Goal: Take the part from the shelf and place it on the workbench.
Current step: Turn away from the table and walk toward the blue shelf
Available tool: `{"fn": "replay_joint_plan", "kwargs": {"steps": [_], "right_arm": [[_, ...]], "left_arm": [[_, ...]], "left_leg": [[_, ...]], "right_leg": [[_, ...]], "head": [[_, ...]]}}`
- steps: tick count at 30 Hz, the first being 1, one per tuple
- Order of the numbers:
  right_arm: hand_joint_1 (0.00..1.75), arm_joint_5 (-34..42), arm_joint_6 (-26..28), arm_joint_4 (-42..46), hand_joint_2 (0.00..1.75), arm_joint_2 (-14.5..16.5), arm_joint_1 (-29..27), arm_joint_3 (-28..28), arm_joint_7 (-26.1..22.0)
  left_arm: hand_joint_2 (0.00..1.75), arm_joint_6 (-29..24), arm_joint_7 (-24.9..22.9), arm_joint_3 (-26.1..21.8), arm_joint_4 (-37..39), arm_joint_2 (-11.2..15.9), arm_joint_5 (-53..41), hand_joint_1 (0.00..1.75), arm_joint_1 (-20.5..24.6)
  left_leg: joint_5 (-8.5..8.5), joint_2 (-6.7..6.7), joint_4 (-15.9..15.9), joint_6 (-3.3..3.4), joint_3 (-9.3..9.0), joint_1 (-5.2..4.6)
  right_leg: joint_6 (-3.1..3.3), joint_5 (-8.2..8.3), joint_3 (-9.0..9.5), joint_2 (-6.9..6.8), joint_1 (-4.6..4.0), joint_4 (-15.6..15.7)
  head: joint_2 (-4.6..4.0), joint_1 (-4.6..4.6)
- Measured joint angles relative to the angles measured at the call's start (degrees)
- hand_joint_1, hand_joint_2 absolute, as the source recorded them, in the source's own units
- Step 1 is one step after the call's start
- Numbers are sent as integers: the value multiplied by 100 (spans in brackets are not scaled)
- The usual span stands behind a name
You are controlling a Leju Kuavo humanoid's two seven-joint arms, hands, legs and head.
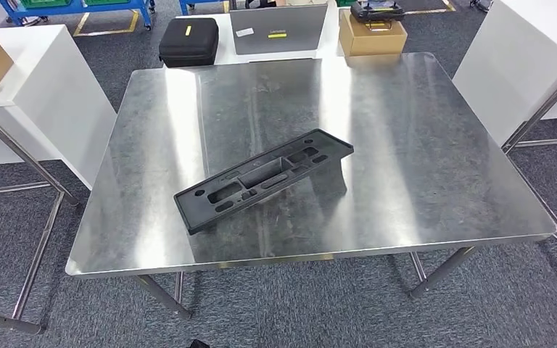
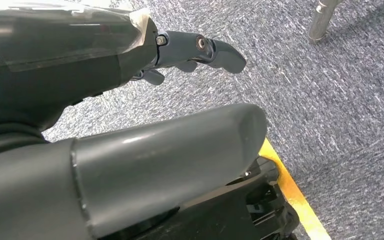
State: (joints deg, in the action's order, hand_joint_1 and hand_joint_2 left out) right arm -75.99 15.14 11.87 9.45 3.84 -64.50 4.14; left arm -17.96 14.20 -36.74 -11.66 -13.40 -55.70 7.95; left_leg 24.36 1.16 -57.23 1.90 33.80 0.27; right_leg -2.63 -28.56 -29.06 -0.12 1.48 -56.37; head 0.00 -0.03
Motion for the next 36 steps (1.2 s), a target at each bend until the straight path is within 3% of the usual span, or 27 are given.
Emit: {"fn": "replay_joint_plan", "kwargs": {"steps": [2,3,5,6,7,8,9,11,13,17,19,21,22,23,24,26,28,30,32,34,36], "right_arm": [[0,0,1,0,0,8,-1,0,3],[0,-2,1,0,0,12,1,0,3],[0,-5,3,0,0,16,-1,0,2],[0,-8,3,0,0,16,-8,0,1],[0,-10,3,0,0,16,-15,0,1],[0,-13,3,0,0,16,-21,0,1],[0,-15,3,0,0,16,-24,0,1],[0,-18,3,0,0,25,-19,0,1],[0,-20,5,0,0,37,-10,0,1],[0,-21,9,0,0,49,0,0,1],[0,-22,10,0,0,44,0,0,1],[0,-33,10,0,0,39,-3,0,2],[0,-40,10,0,0,36,-8,0,3],[0,-46,10,0,0,33,-13,0,6],[0,-51,10,0,0,31,-18,0,9],[0,-60,10,0,0,24,-11,0,16],[0,-68,7,0,0,22,2,1,21],[0,-70,0,0,0,22,2,2,23],[0,-69,-6,-1,0,29,1,1,23],[0,-69,-8,-1,0,35,3,2,23],[0,-69,-8,0,0,34,-5,2,24]], "left_arm": [[0,-1,0,0,1,1,-6,0,-1],[0,-2,0,0,1,2,-8,0,-1],[0,-3,1,0,1,4,-10,0,-2],[0,-3,1,0,1,6,-10,0,-3],[0,-3,1,0,1,8,-10,0,-5],[0,-3,1,0,1,9,-10,0,-6],[0,-3,1,0,1,10,-10,0,-6],[0,-4,1,0,0,13,-10,0,-1],[0,-8,1,0,-1,15,-10,0,4],[0,-13,2,-1,-1,13,-9,0,7],[0,-13,4,2,-1,3,-10,0,11],[0,-16,5,1,-1,0,-11,0,9],[0,-18,5,1,-1,0,-11,0,8],[0,-19,5,1,-1,0,-11,0,6],[0,-19,5,1,-1,0,-11,0,6],[0,-19,5,1,-1,-1,-11,0,8],[0,-19,6,2,-1,-2,-11,0,9],[0,-20,7,2,-1,-3,-11,0,10],[0,-21,8,2,-1,1,-12,0,9],[0,-21,8,2,-1,8,-12,0,9],[0,-21,8,2,-1,11,-11,0,7]], "left_leg": [[122,-23,-126,-55,64,36],[301,-42,-333,-81,153,50],[784,-68,-1035,-123,430,58],[961,-73,-1389,-130,561,59],[1032,-73,-1597,-125,621,59],[990,-73,-1595,-109,575,58],[854,-75,-1366,-80,412,55],[539,-100,-566,5,-81,37],[409,-117,-77,67,-349,3],[293,-89,77,165,-348,-9],[202,-60,161,228,-331,8],[159,-43,164,258,-262,-13],[140,-37,157,257,-229,-21],[124,-34,146,251,-199,-25],[111,-34,129,242,-173,-26],[105,-33,67,213,-130,-34],[115,-32,2,166,-99,-60],[101,-31,-15,104,-88,-70],[154,-43,-95,42,-42,-50],[471,-70,-494,-29,129,-19],[907,-94,-1215,-100,416,20]], "right_leg": [[107,55,-11,0,22,3],[156,86,-25,0,34,6],[220,134,-82,-2,14,1],[232,152,-118,-2,1,-2],[237,169,-146,-1,-10,-4],[235,182,-163,1,-21,-4],[230,192,-171,7,-30,-4],[213,207,-169,20,-51,-5],[174,229,-183,25,-71,-8],[69,224,-260,20,-89,-61],[103,-66,-493,18,-92,-545],[138,-447,-826,19,-80,-1326],[121,-547,-914,18,-76,-1583],[84,-559,-891,18,-73,-1630],[33,-478,-738,17,-71,-1423],[-40,-225,-226,6,-62,-570],[2,-74,70,0,-68,-4],[92,-34,75,2,-89,59],[175,16,73,-1,-41,68],[259,74,59,-4,7,78],[291,108,10,-5,-5,68]], "head": [[0,-7],[0,-15],[0,-34],[0,-39],[0,-39],[0,-39],[0,-40],[0,-40],[0,-42],[0,-36],[0,-17],[0,-3],[0,-1],[0,-1],[0,1],[0,4],[0,-4],[0,-16],[0,-20],[0,-57],[0,-92]]}}
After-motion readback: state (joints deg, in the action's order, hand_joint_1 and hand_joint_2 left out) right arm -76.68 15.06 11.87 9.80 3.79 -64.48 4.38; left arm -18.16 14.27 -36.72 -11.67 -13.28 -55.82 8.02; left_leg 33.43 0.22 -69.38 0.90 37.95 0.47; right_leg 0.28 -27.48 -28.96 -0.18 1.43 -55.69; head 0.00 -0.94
